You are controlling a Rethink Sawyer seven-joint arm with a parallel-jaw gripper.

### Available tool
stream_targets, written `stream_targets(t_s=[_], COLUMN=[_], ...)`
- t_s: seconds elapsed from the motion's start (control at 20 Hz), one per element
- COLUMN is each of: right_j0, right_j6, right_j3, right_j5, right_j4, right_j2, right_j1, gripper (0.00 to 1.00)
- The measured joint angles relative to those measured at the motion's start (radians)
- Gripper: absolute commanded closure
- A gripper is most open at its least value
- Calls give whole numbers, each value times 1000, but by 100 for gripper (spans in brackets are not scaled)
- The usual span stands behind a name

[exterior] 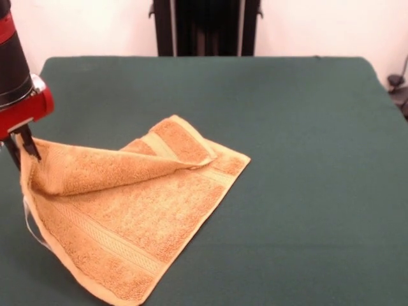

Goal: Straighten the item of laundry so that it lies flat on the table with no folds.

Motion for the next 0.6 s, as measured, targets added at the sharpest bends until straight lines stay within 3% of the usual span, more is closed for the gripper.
stream_targets(t_s=[0.3, 0.6], right_j0=[-40, -56], right_j6=[-161, -398], right_j3=[0, 0], right_j5=[0, 0], right_j4=[-4, -17], right_j2=[59, 76], right_j1=[26, 40], gripper=[100, 100])
